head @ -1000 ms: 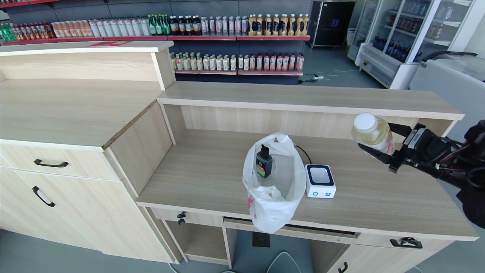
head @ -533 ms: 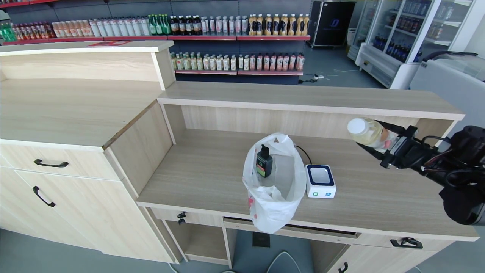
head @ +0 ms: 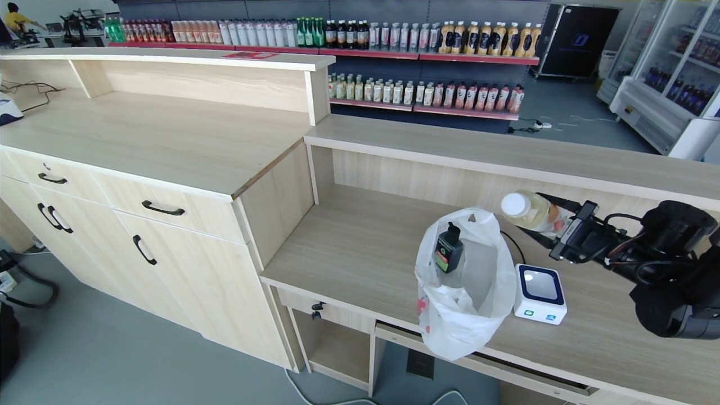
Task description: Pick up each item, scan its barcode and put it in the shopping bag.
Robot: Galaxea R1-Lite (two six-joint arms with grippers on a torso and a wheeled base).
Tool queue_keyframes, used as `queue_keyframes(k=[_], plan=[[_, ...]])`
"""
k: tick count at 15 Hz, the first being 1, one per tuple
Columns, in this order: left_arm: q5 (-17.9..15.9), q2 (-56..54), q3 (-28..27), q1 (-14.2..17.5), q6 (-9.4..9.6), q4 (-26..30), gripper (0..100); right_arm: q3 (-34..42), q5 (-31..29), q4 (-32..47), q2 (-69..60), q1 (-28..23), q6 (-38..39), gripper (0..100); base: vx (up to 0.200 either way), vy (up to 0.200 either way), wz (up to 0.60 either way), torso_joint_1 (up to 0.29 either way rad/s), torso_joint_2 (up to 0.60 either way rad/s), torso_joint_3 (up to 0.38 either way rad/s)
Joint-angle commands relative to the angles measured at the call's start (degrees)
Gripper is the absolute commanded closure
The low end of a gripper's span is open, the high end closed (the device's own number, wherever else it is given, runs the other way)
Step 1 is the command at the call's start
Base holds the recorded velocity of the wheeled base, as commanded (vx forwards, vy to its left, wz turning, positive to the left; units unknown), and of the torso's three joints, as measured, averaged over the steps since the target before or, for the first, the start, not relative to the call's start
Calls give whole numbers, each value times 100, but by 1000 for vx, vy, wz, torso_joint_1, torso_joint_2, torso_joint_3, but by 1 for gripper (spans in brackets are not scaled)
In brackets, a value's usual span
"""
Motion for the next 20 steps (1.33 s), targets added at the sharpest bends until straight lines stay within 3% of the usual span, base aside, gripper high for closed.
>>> queue_keyframes(k=[1, 5, 8, 12, 16, 20], plan=[[-11, 0, 1, 10, -2, -9, 0, -42, 94, 8, 517, -25, -20, 100, 0, 0, 0, 0, 0, 0], [-2, 0, 1, 10, -2, -9, 0, -183, 305, 8, 780, -254, 7, 100, 0, 0, 0, 0, 0, 0], [-2, 0, 1, 10, -2, -9, 0, -438, 991, 8, 859, -412, 455, 100, 0, 0, 0, 0, 0, 0], [-2, 0, 1, 10, -2, -9, 0, -640, 1448, 8, 1053, -676, 824, 100, 0, 0, 0, 0, 0, 0], [-2, 0, 1, 10, -2, -9, 0, -1097, 1923, 8, 1396, -860, 780, 100, 0, 0, 0, 0, 0, 0], [-11, 0, 1, 10, -2, -9, 0, -1211, 2028, 8, 1589, -1080, 674, 100, 0, 0, 0, 0, 0, 0]])
